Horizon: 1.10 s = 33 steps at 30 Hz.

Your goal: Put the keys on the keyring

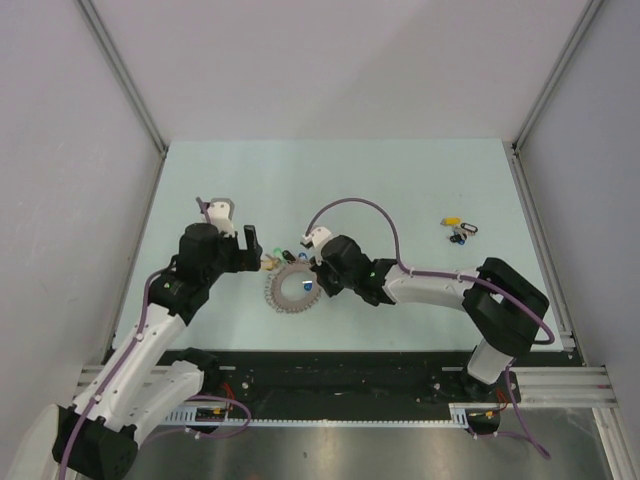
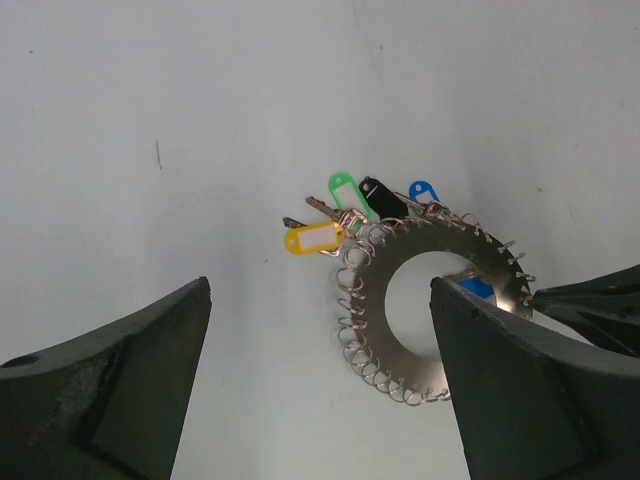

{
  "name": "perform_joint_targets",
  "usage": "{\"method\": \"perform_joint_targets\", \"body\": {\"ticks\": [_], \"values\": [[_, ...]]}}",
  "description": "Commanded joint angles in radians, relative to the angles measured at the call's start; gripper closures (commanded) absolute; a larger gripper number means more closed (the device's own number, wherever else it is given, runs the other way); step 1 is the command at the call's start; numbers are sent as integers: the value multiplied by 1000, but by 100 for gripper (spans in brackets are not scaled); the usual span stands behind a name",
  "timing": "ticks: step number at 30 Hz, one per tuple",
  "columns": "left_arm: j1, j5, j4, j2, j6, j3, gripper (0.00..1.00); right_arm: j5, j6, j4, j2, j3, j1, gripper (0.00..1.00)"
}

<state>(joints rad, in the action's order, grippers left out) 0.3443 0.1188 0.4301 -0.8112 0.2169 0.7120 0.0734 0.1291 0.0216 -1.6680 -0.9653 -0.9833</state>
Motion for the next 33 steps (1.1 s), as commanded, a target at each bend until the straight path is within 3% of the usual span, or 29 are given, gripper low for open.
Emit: {"method": "perform_joint_targets", "body": {"ticks": [1, 12, 17, 23, 33], "values": [[-7, -57, -51, 23, -48, -8, 5, -98, -49, -49, -10, 17, 23, 100], [-7, -64, -40, 3, -53, -3, 4, -35, -68, -68, -75, 17, 32, 100], [-7, -61, -40, 0, -53, -3, 4, 3, -60, -69, -49, 14, 32, 81], [-7, -62, -39, -6, -51, -2, 4, 48, -26, -92, 46, 16, 25, 68], [-7, -64, -37, -8, -53, 0, 4, -21, 61, -161, 82, 17, 51, 69]]}}
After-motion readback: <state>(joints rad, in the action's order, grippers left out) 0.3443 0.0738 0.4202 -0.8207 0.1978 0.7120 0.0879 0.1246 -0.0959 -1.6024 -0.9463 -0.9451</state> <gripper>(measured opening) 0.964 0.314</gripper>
